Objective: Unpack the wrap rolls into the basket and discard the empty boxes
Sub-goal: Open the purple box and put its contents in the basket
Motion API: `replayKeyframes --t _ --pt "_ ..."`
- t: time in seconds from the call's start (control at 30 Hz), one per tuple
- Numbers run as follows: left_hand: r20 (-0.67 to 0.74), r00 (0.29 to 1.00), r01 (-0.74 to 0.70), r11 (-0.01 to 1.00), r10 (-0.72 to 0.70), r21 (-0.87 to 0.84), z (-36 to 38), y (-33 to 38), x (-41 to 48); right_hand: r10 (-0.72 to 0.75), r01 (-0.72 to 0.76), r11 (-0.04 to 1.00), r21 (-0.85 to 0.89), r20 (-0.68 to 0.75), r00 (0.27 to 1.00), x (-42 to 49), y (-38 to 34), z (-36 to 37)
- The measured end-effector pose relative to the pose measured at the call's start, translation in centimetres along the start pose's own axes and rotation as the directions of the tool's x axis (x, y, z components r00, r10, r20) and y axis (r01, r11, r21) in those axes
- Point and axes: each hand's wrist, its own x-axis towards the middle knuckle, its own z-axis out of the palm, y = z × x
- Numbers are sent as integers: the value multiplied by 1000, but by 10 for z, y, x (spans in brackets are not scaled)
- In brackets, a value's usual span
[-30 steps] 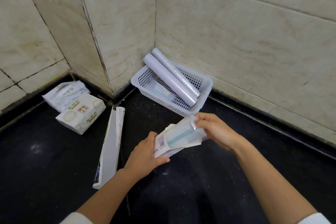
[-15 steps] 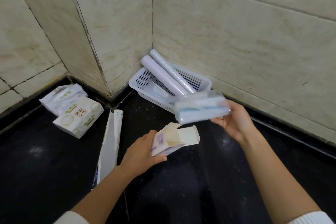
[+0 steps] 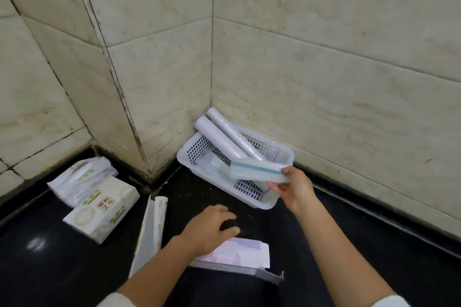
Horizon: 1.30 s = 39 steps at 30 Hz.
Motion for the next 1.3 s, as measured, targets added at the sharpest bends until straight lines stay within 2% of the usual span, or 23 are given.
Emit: replayKeyframes --t 0.07,0.13,0.2,0.27,0.33,0.43,0.5,0.57,0.6,0.67,0.7,0.77,0.87,0.93,1.0,1.13,1.2,1.3 --pt "-285 958 12 1000 -13 -3 -11 -5 11 14 -14 1000 -20 8 1000 10 7 14" --pt "-470 882 31 1000 -28 -2 -20 -10 21 32 -32 998 -51 9 999 21 17 27" --pt "-497 867 24 1000 -13 15 -24 -17 31 35 -38 986 -165 -21 999 34 27 36" --pt "-419 908 20 998 3 51 -22 -25 40 -6 -26 895 -445 -71 997 47 35 40" --pt "-348 937 22 996 9 85 -19 -32 48 -57 -19 677 -736 -78 995 56 38 42" --pt "-335 942 8 994 27 105 -14 -39 53 -97 31 310 -950 0 995 59 29 48" --pt "-350 936 -6 995 41 100 -12 -41 53 -66 44 32 -999 42 997 60 18 52" --pt "-361 931 -26 996 55 87 -11 -43 53 -16 55 -271 -961 61 998 58 7 55" --pt "-364 929 -35 996 61 79 -10 -44 52 0 65 -388 -920 70 998 57 3 56" --pt "-370 927 -47 997 68 64 -9 -45 53 6 94 -513 -853 106 994 57 -5 58" --pt "-373 925 -51 997 70 60 -9 -45 53 1 117 -534 -838 138 990 58 -9 60" --pt "-366 928 -50 997 67 56 -9 -44 53 -25 186 -503 -844 229 973 57 -14 66" --pt "-342 938 -45 998 60 52 -10 -42 53 -108 293 -397 -870 362 926 49 -8 80" --pt "-385 922 -39 999 33 -7 -16 -43 50 -140 377 -303 -875 433 891 42 4 92" --pt "-497 865 10 993 -66 -115 -32 -52 40 -158 478 -205 -854 511 845 33 20 107" --pt "-664 687 180 954 -297 -240 -72 -105 -4 -140 679 -36 -734 676 724 13 66 150" --pt "-699 605 242 924 -382 -296 -89 -138 -33 -79 741 -19 -671 740 668 4 98 175" --pt "-687 531 331 868 -496 -370 -104 -188 -71 57 790 -10 -613 788 613 -13 148 212"
